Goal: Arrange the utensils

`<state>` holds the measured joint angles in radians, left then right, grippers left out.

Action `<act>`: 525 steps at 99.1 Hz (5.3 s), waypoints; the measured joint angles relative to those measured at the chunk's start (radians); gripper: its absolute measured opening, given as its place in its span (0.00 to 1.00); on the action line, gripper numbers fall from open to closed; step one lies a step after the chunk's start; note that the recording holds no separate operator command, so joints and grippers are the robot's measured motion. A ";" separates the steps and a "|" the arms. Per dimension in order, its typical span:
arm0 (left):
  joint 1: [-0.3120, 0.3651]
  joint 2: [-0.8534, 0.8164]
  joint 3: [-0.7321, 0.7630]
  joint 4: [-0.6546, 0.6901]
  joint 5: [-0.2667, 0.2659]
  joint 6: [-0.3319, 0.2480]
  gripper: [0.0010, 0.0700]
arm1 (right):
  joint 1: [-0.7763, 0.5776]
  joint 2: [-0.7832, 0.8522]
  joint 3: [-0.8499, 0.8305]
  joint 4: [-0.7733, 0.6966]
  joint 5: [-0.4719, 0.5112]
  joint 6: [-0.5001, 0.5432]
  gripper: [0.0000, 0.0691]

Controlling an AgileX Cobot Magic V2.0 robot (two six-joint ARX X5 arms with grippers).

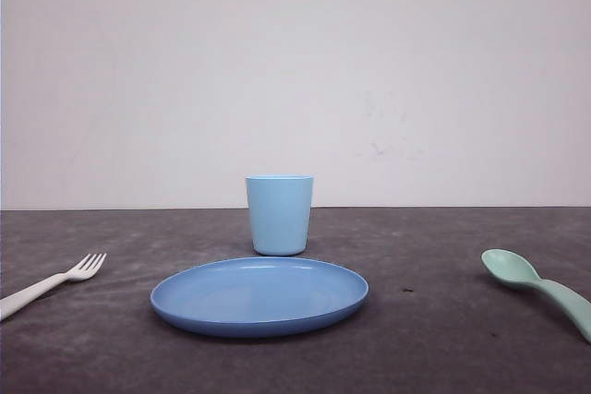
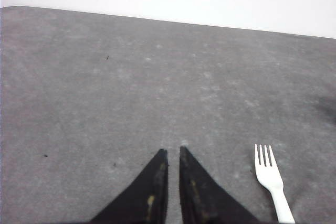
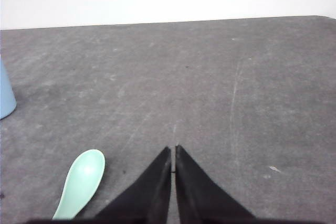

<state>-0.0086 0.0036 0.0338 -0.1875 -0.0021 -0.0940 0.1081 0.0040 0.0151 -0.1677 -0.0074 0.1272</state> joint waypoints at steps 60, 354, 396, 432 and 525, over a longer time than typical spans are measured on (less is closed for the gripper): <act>0.000 0.000 0.000 0.000 0.000 0.000 0.01 | 0.000 0.000 0.000 0.000 0.000 0.000 0.02; 0.000 0.000 0.000 0.000 0.000 -0.001 0.00 | 0.000 0.000 0.000 -0.003 0.030 0.000 0.02; 0.000 0.000 0.000 0.000 0.003 -0.013 0.00 | -0.001 0.000 0.000 -0.004 0.008 0.000 0.02; 0.000 0.002 0.031 0.076 0.114 -0.096 0.00 | -0.001 0.003 0.071 -0.016 -0.076 0.113 0.02; -0.023 0.768 0.808 -0.477 0.259 0.014 0.00 | -0.001 0.809 0.803 -0.601 -0.098 0.007 0.01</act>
<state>-0.0311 0.7715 0.8413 -0.6647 0.2573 -0.0803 0.1074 0.8131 0.8185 -0.7685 -0.1059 0.1341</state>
